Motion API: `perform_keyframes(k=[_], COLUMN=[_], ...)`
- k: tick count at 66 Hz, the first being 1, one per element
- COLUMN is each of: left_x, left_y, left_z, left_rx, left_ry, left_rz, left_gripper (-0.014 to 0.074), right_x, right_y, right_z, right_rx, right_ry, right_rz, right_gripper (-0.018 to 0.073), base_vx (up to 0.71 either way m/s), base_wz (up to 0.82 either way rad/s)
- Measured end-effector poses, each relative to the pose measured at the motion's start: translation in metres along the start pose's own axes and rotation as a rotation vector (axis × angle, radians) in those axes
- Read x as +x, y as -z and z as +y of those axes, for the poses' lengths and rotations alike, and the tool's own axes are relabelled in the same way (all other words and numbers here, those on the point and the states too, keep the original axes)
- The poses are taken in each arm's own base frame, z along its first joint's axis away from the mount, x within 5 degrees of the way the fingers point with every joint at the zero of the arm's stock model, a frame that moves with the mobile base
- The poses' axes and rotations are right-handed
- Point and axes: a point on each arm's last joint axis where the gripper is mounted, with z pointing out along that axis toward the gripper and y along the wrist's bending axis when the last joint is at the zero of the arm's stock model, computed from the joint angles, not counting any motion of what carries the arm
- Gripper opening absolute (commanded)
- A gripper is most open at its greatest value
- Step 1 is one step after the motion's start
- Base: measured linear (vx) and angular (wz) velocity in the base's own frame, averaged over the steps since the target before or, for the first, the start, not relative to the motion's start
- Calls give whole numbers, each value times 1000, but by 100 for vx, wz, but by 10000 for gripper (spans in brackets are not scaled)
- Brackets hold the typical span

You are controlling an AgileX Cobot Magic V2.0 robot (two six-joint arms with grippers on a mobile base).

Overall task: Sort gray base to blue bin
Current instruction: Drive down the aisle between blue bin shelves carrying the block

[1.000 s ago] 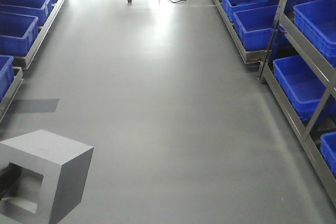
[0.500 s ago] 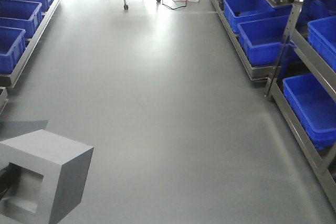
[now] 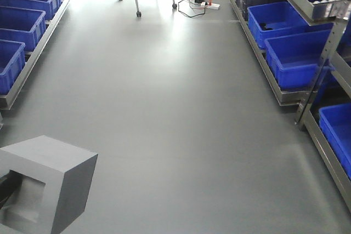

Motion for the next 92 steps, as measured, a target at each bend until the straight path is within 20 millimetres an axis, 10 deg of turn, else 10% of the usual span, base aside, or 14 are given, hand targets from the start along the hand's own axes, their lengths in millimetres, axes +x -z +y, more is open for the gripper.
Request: perform_keyframes(k=[92], left_x=[0], left_y=[0], left_z=[0], left_rx=[0], left_ry=[0], left_rz=[0], left_gripper=[-6], right_x=[0], right_y=[0], right_z=[0], right_rx=[0], right_ry=[0], right_rz=[0], right_gripper=[-9], base_vx=[36], base_wz=[10])
